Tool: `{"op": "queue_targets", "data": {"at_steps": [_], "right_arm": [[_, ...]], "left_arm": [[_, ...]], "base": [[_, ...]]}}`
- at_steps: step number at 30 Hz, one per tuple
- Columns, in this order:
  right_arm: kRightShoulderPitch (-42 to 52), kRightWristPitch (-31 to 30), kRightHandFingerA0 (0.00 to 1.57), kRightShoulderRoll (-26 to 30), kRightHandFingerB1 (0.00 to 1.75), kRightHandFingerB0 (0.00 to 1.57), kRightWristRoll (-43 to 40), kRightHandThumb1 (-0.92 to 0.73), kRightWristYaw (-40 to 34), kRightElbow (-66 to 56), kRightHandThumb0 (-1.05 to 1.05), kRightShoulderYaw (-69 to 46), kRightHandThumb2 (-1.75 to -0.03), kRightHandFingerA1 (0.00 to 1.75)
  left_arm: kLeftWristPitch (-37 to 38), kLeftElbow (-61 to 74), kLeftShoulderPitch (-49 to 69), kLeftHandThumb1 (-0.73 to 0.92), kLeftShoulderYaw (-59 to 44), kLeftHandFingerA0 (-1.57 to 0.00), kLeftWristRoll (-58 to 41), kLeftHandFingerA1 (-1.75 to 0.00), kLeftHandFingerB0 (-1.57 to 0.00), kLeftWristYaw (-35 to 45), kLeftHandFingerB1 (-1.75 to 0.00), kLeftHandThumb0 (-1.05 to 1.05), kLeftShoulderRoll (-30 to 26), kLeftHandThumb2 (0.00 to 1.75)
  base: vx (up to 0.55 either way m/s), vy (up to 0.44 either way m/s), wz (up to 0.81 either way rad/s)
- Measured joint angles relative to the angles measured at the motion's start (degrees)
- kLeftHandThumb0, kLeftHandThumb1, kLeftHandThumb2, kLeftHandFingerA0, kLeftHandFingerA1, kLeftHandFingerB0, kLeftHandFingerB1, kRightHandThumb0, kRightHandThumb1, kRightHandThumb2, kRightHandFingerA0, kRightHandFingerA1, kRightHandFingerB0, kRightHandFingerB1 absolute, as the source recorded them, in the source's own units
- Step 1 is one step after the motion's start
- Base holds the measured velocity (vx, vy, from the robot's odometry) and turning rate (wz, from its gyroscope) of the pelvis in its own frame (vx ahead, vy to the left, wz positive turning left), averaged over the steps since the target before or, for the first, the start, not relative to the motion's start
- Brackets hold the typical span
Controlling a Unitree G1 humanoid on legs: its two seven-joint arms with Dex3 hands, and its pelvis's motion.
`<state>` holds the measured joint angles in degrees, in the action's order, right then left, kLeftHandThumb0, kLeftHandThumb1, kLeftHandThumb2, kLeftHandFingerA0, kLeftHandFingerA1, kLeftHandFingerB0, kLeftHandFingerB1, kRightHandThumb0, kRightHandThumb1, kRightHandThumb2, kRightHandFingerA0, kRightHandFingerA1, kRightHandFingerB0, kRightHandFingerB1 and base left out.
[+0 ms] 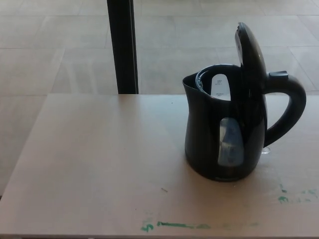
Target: The robot uses its right hand to push down on the lid of a kettle kept in the middle of the desk to close it
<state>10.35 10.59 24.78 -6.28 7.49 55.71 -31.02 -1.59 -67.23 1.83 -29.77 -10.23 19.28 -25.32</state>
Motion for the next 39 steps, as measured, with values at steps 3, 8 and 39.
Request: {"op": "queue_targets", "data": {"at_steps": [3, 8, 39], "right_arm": [[-0.17, 0.36, 0.58, 0.00, 0.69, 0.27, -2.15, -0.88, 1.66, -1.18, -0.92, -2.87, -0.66, 0.90], [-2.16, 0.18, 0.56, 1.31, 0.66, 0.20, -5.67, -0.73, 3.98, -5.19, -0.94, -6.48, -1.14, 0.82], [-37.94, -15.60, 0.23, 7.06, 0.34, 0.19, -2.79, -0.91, 5.68, -46.33, -0.81, 23.72, -0.74, 0.49]], "left_arm": [[0.00, -0.50, 0.07, 0.77, -0.81, -0.43, -0.91, -0.45, -0.32, 1.35, -0.36, -0.69, -0.12, 0.63], [0.00, -1.22, 0.11, 0.75, -1.63, -0.41, -2.39, -0.45, -0.32, 3.35, -0.36, -0.69, -0.39, 0.62], [-0.15, -2.64, 0.89, 0.72, -2.14, -0.44, -4.80, -0.46, -0.30, 6.17, -0.34, -0.71, -1.16, 0.62]], "base": [[0.00, 0.000, 0.00], [0.00, 0.000, 0.00], [0.00, 0.000, 0.00]]}}
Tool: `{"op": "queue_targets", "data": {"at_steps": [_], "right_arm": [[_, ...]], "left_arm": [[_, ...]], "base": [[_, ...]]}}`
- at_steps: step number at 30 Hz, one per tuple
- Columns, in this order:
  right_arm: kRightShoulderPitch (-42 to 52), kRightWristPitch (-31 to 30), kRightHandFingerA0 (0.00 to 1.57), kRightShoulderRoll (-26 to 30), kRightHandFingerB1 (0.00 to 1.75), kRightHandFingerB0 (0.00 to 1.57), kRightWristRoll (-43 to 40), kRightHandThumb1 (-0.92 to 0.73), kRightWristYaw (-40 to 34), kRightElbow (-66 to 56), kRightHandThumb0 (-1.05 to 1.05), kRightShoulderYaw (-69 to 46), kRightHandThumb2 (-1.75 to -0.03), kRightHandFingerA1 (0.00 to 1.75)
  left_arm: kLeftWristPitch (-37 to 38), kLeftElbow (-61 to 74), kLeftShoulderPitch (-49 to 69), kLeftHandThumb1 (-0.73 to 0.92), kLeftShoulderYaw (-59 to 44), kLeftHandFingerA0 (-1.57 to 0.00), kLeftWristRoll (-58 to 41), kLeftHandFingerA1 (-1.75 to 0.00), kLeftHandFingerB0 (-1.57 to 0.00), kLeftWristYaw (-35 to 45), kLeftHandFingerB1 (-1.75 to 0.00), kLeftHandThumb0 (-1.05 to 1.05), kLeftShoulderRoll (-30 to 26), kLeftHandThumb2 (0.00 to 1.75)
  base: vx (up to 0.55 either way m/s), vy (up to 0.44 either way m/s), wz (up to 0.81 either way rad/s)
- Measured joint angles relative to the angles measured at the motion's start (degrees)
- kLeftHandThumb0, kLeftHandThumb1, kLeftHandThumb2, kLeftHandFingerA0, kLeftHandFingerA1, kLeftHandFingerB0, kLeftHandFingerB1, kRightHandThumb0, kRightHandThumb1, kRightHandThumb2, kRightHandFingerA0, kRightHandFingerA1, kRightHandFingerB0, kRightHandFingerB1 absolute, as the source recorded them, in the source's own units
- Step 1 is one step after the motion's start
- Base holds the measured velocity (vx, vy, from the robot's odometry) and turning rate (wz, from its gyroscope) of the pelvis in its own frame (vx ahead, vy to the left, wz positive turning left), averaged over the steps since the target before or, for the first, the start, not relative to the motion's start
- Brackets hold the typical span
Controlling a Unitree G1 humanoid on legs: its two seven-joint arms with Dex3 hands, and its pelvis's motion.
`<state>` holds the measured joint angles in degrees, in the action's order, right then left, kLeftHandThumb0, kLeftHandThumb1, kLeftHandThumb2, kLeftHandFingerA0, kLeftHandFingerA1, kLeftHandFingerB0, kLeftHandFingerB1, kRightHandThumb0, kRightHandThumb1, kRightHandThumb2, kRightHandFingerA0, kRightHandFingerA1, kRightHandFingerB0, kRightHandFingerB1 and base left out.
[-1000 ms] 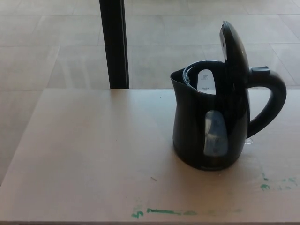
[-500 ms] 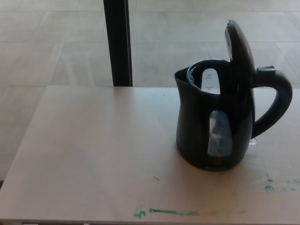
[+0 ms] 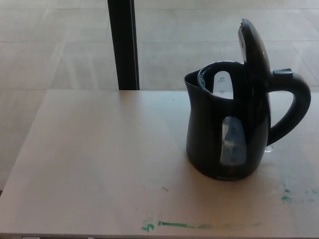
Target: The robot uses its right hand to push down on the lid of a kettle kept in the middle of the desk to close it
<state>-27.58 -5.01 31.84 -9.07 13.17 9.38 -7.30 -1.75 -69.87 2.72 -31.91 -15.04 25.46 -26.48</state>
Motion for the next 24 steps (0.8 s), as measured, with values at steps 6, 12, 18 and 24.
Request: {"op": "queue_targets", "data": {"at_steps": [6, 12, 18, 24], "right_arm": [[-5.72, -2.30, 0.28, -1.38, 0.33, 0.27, 4.72, -0.92, 0.68, 0.10, -0.81, 9.10, -0.70, 0.41], [-11.46, -2.47, 0.24, -1.23, 0.34, 0.29, 9.70, -0.90, 1.33, 4.56, -0.81, 15.31, -0.68, 0.43], [-15.22, -1.90, 0.20, -1.11, 0.33, 0.29, 13.16, -0.92, 2.38, 8.32, -0.88, 17.18, -0.73, 0.44], [-18.71, -2.08, 0.24, -0.80, 0.33, 0.31, 15.17, -0.91, 3.72, 9.70, -0.90, 17.07, -0.72, 0.43]], "left_arm": [[0.00, 0.31, 0.66, 0.73, 0.02, -0.42, -0.16, -0.45, -0.28, 0.16, -0.34, -0.72, -0.01, 0.62], [0.01, 0.17, 0.48, 0.71, 0.13, -0.45, -0.36, -0.45, -0.31, 0.53, -0.34, -0.72, -0.04, 0.62], [0.00, 0.14, 1.00, 0.72, 0.21, -0.45, -0.91, -0.44, -0.31, 0.53, -0.34, -0.71, -0.14, 0.62], [0.03, 0.07, 1.41, 0.70, 0.66, -0.46, -1.11, -0.46, -0.32, 0.56, -0.34, -0.72, -0.47, 0.61]], "base": [[0.00, 0.000, 0.00], [0.00, 0.000, 0.00], [0.00, 0.000, 0.00], [0.00, 0.000, 0.00]]}}
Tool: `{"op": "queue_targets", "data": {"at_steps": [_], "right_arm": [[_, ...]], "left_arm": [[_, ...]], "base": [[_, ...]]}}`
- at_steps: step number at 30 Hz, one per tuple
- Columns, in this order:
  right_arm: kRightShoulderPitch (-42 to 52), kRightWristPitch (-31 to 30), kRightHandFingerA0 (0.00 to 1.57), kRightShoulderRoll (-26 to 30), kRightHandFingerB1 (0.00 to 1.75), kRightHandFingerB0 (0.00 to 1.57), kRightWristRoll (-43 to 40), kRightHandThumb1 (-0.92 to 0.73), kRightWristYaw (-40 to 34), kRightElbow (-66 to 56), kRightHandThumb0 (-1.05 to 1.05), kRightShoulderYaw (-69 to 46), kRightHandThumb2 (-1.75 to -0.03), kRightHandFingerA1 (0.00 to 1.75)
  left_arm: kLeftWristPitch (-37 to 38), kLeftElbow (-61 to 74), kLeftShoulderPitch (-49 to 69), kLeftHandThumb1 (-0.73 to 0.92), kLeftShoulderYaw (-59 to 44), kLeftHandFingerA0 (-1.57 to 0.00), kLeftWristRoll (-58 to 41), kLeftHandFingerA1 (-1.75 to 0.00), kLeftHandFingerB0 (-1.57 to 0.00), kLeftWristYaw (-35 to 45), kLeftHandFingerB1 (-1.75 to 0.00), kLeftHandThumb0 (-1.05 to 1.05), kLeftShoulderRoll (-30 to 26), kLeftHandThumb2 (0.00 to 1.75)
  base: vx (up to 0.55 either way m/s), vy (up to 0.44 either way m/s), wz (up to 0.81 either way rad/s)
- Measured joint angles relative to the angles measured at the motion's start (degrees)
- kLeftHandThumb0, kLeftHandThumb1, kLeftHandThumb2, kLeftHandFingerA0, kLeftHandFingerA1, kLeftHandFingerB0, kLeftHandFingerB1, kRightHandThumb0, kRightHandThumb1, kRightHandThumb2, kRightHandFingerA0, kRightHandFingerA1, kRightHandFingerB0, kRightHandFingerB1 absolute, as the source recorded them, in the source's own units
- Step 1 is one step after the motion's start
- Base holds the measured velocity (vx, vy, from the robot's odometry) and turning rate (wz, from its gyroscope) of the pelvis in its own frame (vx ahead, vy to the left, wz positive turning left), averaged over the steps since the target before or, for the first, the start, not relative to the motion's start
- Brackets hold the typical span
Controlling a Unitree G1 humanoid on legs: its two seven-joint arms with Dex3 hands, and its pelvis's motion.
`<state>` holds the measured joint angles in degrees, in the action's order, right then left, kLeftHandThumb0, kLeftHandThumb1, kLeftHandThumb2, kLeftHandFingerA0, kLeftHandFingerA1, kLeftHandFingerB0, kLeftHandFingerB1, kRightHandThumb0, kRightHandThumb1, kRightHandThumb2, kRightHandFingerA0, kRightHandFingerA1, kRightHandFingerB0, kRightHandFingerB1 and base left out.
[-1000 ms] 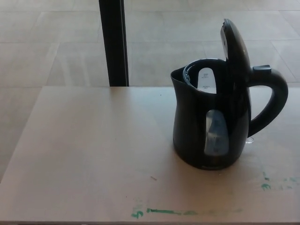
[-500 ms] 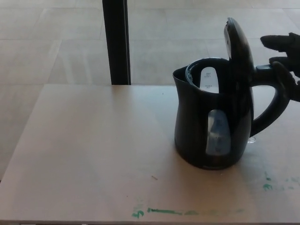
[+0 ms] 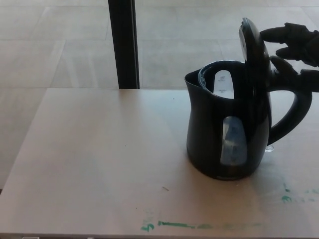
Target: The robot uses its right hand to push down on the lid of a kettle kept in the middle of the desk to close it
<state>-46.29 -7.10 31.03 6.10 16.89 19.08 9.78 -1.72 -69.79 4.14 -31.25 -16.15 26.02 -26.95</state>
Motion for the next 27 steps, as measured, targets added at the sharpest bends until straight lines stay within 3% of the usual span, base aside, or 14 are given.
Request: {"op": "queue_targets", "data": {"at_steps": [1, 2, 4, 7, 8, 9, 10, 12, 13, 14, 21, 27], "right_arm": [[-0.30, 0.02, 0.28, 0.05, 0.33, 0.31, 0.50, -0.92, 0.19, 0.23, -0.88, 0.11, -0.71, 0.43], [-0.48, 0.06, 0.25, 0.13, 0.45, 0.21, 0.89, -0.71, 0.29, 0.43, -0.84, 0.32, -1.14, 0.53], [-0.69, 0.39, 0.25, 0.34, 0.45, 0.21, 1.76, -0.71, 0.61, 0.81, -0.84, 1.08, -1.14, 0.53], [-1.07, 1.02, 0.24, 0.36, 0.45, 0.22, 3.16, -0.70, 1.25, 1.40, -0.83, 2.09, -1.12, 0.53], [-1.38, 1.16, 0.31, 0.36, 0.32, 0.32, 3.49, -0.91, 1.47, 1.63, -0.87, 2.48, -0.68, 0.42], [-1.77, 1.39, 0.32, 0.36, 0.32, 0.32, 3.88, -0.90, 1.63, 1.91, -0.87, 3.01, -0.68, 0.41], [-2.08, 1.56, 0.33, 0.33, 0.36, 0.30, 4.36, -0.78, 1.77, 2.04, -0.91, 3.48, -0.78, 0.48], [-2.69, 1.95, 0.35, 0.03, 0.37, 0.31, 5.13, -0.76, 2.06, 2.34, -0.88, 4.27, -0.78, 0.48], [-2.89, 2.13, 0.35, -0.09, 0.37, 0.31, 5.38, -0.76, 2.19, 2.48, -0.88, 4.52, -0.78, 0.48], [-3.18, 2.41, 0.34, -0.36, 0.32, 0.34, 5.59, -0.88, 2.27, 2.91, -0.83, 4.70, -0.67, 0.45], [-5.84, 3.45, 0.26, -1.67, 0.31, 0.32, 9.55, -0.87, 3.63, 4.07, -0.81, 9.56, -0.66, 0.38], [-10.27, 3.63, 0.31, -1.98, 0.31, 0.33, 12.70, -0.85, 5.10, 6.38, -0.82, 12.07, -0.66, 0.43]], "left_arm": [[0.00, -0.04, 0.08, 0.69, 0.08, -0.46, -0.02, -0.46, -0.31, 0.00, -0.33, -0.71, -0.07, 0.61], [0.00, -0.06, 0.13, 0.70, 0.14, -0.46, -0.03, -0.47, -0.31, -0.01, -0.34, -0.71, -0.11, 0.61], [0.00, -0.14, 0.26, 0.70, 0.25, -0.46, -0.05, -0.47, -0.31, 0.00, -0.34, -0.71, -0.17, 0.61], [0.00, -0.24, 0.44, 0.70, 0.38, -0.44, -0.16, -0.46, -0.31, 0.02, -0.33, -0.70, -0.21, 0.61], [0.00, -0.27, 0.44, 0.69, 0.40, -0.44, -0.20, -0.46, -0.30, 0.04, -0.33, -0.71, -0.21, 0.61], [0.00, -0.30, 0.42, 0.70, 0.44, -0.44, -0.22, -0.47, -0.30, 0.04, -0.33, -0.72, -0.22, 0.61], [0.01, -0.30, 0.44, 0.69, 0.50, -0.46, -0.23, -0.47, -0.31, 0.04, -0.33, -0.71, -0.22, 0.61], [0.01, -0.29, 0.44, 0.69, 0.56, -0.47, -0.27, -0.47, -0.32, 0.02, -0.33, -0.70, -0.22, 0.61], [0.01, -0.29, 0.44, 0.69, 0.59, -0.47, -0.29, -0.47, -0.32, 0.01, -0.33, -0.70, -0.22, 0.61], [0.01, -0.27, 0.38, 0.69, 0.64, -0.48, -0.32, -0.47, -0.33, 0.01, -0.34, -0.69, -0.22, 0.61], [0.06, -0.31, 0.10, 0.70, 1.35, -0.49, -0.37, -0.47, -0.36, 0.05, -0.35, -0.70, -0.32, 0.61], [0.11, -0.09, 0.24, 0.68, 1.99, -0.48, -0.36, -0.47, -0.35, 0.01, -0.35, -0.72, -0.42, 0.61]], "base": [[0.00, 0.000, 0.00], [0.00, 0.000, 0.00], [0.00, 0.000, 0.00], [0.00, 0.000, 0.00], [0.00, 0.000, 0.00], [0.00, 0.000, 0.00], [0.00, 0.000, 0.00], [0.00, 0.000, 0.00], [0.00, 0.000, 0.00], [0.00, 0.000, 0.00], [0.00, 0.000, 0.00], [0.00, 0.000, 0.00]]}}
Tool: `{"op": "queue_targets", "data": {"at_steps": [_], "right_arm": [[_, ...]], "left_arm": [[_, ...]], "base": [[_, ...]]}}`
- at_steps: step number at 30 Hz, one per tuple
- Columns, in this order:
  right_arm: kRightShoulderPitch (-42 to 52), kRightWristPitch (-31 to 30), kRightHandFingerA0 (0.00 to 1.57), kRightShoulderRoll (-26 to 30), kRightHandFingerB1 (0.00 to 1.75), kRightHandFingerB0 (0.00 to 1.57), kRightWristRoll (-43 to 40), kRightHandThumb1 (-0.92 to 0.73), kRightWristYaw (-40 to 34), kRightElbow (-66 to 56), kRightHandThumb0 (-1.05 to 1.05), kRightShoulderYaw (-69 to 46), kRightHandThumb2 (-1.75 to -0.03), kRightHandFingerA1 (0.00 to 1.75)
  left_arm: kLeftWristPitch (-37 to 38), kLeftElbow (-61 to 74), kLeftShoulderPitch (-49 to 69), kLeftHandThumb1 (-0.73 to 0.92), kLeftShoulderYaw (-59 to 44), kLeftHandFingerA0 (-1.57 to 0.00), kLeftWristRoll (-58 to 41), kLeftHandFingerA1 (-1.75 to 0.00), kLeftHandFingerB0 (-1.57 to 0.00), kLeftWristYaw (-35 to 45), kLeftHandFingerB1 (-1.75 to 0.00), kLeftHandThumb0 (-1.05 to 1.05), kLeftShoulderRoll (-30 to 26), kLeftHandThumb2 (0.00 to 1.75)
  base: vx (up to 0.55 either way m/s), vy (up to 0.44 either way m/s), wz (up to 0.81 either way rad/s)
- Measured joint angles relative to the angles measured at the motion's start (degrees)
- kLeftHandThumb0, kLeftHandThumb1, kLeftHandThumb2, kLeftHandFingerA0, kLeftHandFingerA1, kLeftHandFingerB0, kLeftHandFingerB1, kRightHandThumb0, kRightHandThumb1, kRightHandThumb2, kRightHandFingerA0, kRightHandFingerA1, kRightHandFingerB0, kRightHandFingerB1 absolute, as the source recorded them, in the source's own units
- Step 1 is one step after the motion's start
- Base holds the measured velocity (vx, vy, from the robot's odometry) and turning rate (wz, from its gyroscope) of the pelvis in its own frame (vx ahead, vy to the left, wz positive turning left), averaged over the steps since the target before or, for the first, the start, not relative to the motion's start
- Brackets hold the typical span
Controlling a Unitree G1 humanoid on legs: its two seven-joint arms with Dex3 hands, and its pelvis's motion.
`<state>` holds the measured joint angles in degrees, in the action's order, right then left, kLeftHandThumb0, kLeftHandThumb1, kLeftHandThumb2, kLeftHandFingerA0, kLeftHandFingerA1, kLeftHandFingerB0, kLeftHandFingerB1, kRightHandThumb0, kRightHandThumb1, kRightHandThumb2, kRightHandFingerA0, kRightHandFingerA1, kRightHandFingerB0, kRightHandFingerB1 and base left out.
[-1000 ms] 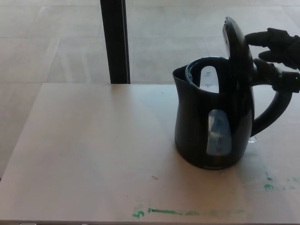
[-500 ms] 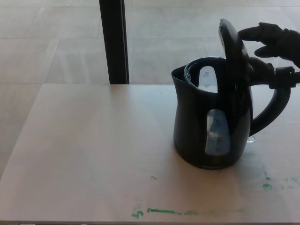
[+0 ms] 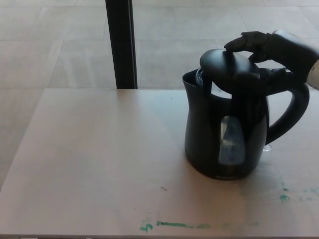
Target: The robot uses its right hand to push down on the lid of a kettle kept in the middle of the desk to close it
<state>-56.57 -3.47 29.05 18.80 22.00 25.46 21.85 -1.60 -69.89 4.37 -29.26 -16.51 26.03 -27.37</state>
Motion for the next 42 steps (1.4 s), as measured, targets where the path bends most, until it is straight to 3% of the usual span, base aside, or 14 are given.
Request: {"op": "queue_targets", "data": {"at_steps": [6, 7, 8, 10, 11, 12, 33, 34, 35, 37, 38, 39, 40, 42], "right_arm": [[-4.58, 2.16, 0.31, 0.17, 0.32, 0.31, 3.33, -0.88, 1.24, 3.47, -0.87, 2.78, -0.67, 0.45], [-5.16, 2.71, 0.31, 0.30, 0.36, 0.28, 3.98, -0.75, 1.39, 4.05, -0.92, 3.36, -0.79, 0.49], [-6.05, 3.48, 0.34, 0.57, 0.31, 0.31, 4.91, -0.87, 1.53, 4.93, -0.85, 4.39, -0.67, 0.44], [-7.65, 4.84, 0.35, 0.91, 0.37, 0.30, 6.51, -0.71, 1.80, 6.58, -0.90, 5.83, -0.81, 0.49], [-8.30, 5.47, 0.39, 1.08, 0.31, 0.35, 7.12, -0.84, 1.84, 7.31, -0.83, 6.43, -0.66, 0.44], [-8.89, 6.22, 0.38, 1.32, 0.38, 0.31, 7.91, -0.68, 1.85, 8.03, -0.88, 6.98, -0.81, 0.49], [-4.16, 8.19, 0.35, -0.42, 0.34, 0.42, 13.28, -0.78, 1.61, 5.98, -0.80, 7.64, -0.64, 0.47], [-4.13, 7.76, 0.37, -0.68, 0.47, 0.33, 13.48, -0.65, 1.61, 5.65, -0.83, 7.64, -1.05, 0.59], [-4.01, 7.23, 0.40, -1.02, 0.34, 0.44, 13.84, -0.77, 1.54, 5.17, -0.80, 7.66, -0.64, 0.55], [-3.86, 6.44, 0.40, -1.56, 0.34, 0.44, 14.63, -0.77, 1.25, 4.74, -0.80, 7.85, -0.64, 0.55], [-3.82, 6.20, 0.33, -1.64, 0.48, 0.37, 14.87, -0.67, 1.17, 4.55, -0.86, 7.92, -1.06, 0.58], [-3.78, 5.91, 0.39, -1.69, 0.36, 0.49, 15.30, -0.76, 1.09, 4.32, -0.82, 8.17, -0.64, 0.55], [-3.77, 5.72, 0.34, -1.48, 0.42, 0.47, 16.31, -0.64, 0.75, 4.05, -0.87, 9.14, -0.76, 0.57], [-3.71, 5.49, 0.34, -0.93, 0.38, 0.52, 17.96, -0.74, -0.15, 3.65, -0.81, 10.61, -0.63, 0.58]], "left_arm": [[0.00, -0.08, -0.09, 0.69, -0.22, -0.48, -0.23, -0.48, -0.33, -0.01, -0.34, -0.71, -0.09, 0.61], [0.00, -0.11, -0.07, 0.67, -0.19, -0.51, -0.23, -0.48, -0.35, -0.01, -0.34, -0.71, -0.12, 0.60], [-0.01, -0.27, -0.16, 0.68, -0.21, -0.50, -0.26, -0.48, -0.35, -0.03, -0.34, -0.70, -0.18, 0.60], [-0.01, -0.36, -0.27, 0.69, -0.23, -0.50, -0.34, -0.48, -0.36, -0.02, -0.35, -0.69, -0.24, 0.61], [-0.01, -0.38, -0.29, 0.68, -0.22, -0.48, -0.36, -0.48, -0.36, -0.01, -0.35, -0.69, -0.26, 0.61], [-0.01, -0.40, -0.35, 0.68, -0.22, -0.48, -0.38, -0.47, -0.36, -0.01, -0.35, -0.69, -0.29, 0.61], [-0.01, -0.20, -0.86, 0.68, 0.44, -0.48, -0.52, -0.47, -0.36, 0.65, -0.35, -0.69, -1.03, 0.61], [-0.01, -0.24, -0.98, 0.68, 0.45, -0.49, -0.52, -0.48, -0.36, 0.67, -0.35, -0.68, -1.03, 0.61], [-0.01, -0.25, -1.20, 0.67, 0.44, -0.49, -0.52, -0.47, -0.36, 0.75, -0.35, -0.69, -1.04, 0.60], [-0.01, -0.25, -1.64, 0.67, 0.44, -0.49, -0.53, -0.47, -0.36, 1.02, -0.35, -0.69, -1.06, 0.60], [-0.01, -0.25, -1.78, 0.67, 0.44, -0.51, -0.53, -0.47, -0.37, 1.11, -0.35, -0.68, -1.07, 0.60], [-0.01, -0.15, -1.93, 0.53, 0.45, -0.48, -0.54, -0.57, -0.31, 1.21, -0.48, -0.69, -1.07, 0.89], [-0.16, 0.29, -2.06, 0.68, 0.41, -0.54, -0.60, -0.47, -0.37, 1.29, -0.34, -0.69, -1.07, 0.61], [-0.54, 1.04, -2.27, 0.69, 0.44, -0.53, -0.62, -0.49, -0.36, 1.32, -0.35, -0.66, -1.07, 0.61]], "base": [[0.00, 0.000, 0.00], [0.00, 0.000, 0.00], [0.00, 0.000, 0.00], [0.00, 0.000, 0.00], [0.00, 0.000, 0.00], [0.00, 0.000, 0.00], [0.00, 0.000, 0.00], [0.00, 0.000, 0.00], [0.00, 0.000, 0.00], [0.00, 0.000, 0.00], [0.00, 0.000, 0.00], [0.00, 0.000, 0.00], [0.00, 0.000, 0.00], [0.00, 0.000, 0.00]]}}
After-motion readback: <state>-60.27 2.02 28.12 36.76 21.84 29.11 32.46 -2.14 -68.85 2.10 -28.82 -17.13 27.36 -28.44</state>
